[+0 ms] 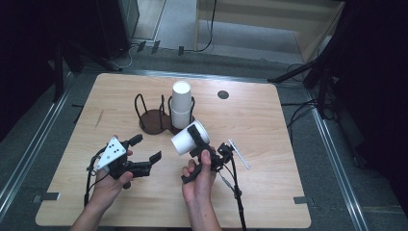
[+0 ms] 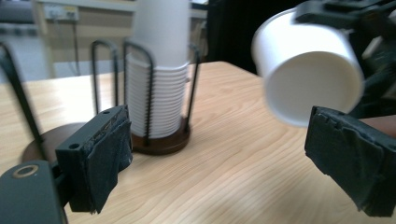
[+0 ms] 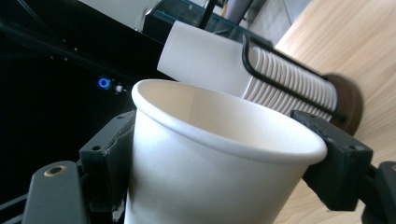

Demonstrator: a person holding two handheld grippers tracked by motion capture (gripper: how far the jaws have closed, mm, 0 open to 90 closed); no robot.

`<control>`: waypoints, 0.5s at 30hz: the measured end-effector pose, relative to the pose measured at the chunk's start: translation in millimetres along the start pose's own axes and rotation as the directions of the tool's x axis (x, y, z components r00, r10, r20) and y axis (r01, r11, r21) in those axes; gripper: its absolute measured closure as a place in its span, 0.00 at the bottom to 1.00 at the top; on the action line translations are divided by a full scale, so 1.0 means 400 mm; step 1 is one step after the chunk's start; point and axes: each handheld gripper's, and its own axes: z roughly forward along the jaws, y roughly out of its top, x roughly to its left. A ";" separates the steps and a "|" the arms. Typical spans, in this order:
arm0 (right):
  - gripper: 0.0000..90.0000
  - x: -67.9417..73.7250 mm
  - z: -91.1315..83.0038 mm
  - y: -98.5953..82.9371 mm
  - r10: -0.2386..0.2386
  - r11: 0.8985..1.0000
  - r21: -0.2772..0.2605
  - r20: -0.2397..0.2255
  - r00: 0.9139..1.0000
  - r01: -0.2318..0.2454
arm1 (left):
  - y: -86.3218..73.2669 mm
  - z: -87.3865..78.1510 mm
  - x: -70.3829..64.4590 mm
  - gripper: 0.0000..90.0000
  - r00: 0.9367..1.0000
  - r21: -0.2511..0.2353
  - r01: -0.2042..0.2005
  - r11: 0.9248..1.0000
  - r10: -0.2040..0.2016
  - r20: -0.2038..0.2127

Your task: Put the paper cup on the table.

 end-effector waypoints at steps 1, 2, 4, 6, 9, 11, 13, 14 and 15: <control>0.22 0.001 -0.002 0.001 -0.017 1.000 -0.002 0.006 1.000 0.017 | -0.002 -0.002 0.007 0.09 1.000 0.004 0.002 1.000 -0.002 -0.009; 0.22 0.001 -0.002 0.001 -0.032 0.999 -0.005 0.009 0.999 0.032 | -0.006 -0.005 0.016 0.09 1.000 0.008 0.007 1.000 -0.007 -0.017; 0.22 0.003 -0.003 0.002 -0.075 0.997 -0.009 0.016 0.997 0.075 | -0.012 -0.010 0.032 0.09 0.999 0.015 0.016 1.000 -0.015 -0.045; 0.22 0.007 -0.004 0.003 -0.111 0.994 -0.008 0.017 0.994 0.111 | -0.017 -0.017 0.049 0.09 0.997 0.028 0.016 0.999 -0.014 -0.071; 0.22 0.012 -0.005 0.004 -0.154 0.988 -0.011 0.014 0.988 0.154 | -0.022 -0.027 0.072 0.09 0.994 0.051 0.019 0.998 -0.013 -0.107; 0.22 0.017 -0.005 0.003 -0.199 0.980 -0.015 0.024 0.980 0.199 | -0.026 -0.033 0.086 0.09 0.991 0.071 0.020 0.997 -0.011 -0.131; 0.22 0.019 -0.002 0.004 -0.235 0.972 -0.024 0.014 0.972 0.236 | -0.028 -0.038 0.097 0.09 0.988 0.092 0.019 0.996 -0.005 -0.154; 0.22 0.022 -0.002 0.005 -0.243 0.970 -0.024 0.009 0.970 0.243 | -0.030 -0.042 0.105 0.09 0.985 0.109 0.019 0.994 0.001 -0.174; 0.22 0.023 -0.001 0.007 -0.261 0.965 -0.030 0.016 0.965 0.262 | -0.032 -0.045 0.112 0.09 0.982 0.119 0.022 0.993 0.001 -0.188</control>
